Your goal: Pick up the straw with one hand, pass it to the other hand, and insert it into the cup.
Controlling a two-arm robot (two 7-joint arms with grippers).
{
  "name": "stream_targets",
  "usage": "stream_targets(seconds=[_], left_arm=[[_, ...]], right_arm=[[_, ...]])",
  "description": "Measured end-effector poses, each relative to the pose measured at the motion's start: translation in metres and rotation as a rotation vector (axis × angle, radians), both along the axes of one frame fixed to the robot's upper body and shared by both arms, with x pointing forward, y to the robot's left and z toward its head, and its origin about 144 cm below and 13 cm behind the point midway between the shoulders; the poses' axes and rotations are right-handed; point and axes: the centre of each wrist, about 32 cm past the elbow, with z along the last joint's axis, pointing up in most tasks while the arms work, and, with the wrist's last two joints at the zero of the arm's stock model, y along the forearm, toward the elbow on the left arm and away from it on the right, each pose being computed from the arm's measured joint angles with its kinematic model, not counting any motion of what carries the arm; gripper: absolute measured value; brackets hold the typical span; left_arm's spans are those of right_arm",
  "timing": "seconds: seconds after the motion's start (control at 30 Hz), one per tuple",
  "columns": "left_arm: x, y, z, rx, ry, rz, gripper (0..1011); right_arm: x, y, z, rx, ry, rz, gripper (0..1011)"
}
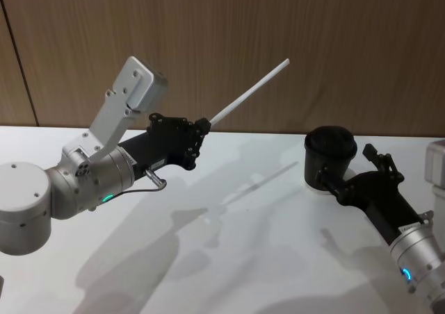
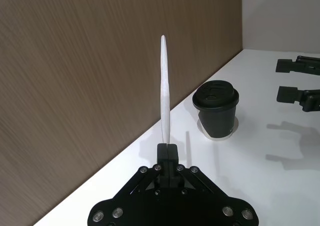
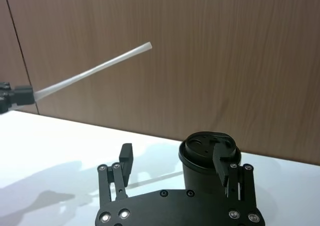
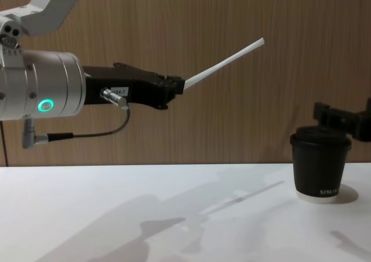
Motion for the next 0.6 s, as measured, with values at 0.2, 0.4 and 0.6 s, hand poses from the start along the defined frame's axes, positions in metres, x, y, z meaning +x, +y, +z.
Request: stream_targets(seconds=[0.2,0.4,0.6], left_arm=[[0.000,0.000,0.000,0.000,0.000,0.000,0],[0.000,0.000,0.000,0.000,0.000,0.000,0],[0.000,0.000,0.000,0.000,0.000,0.000,1]], right_arm=[[0.004,-0.002,0.011,0.050,0.026,0.028,1001],[0.009,-0.006,0.025,0.118,0.074,0.058,1001],[0.014,-0.009,0.038,0.180,0.120,0.097,1001]])
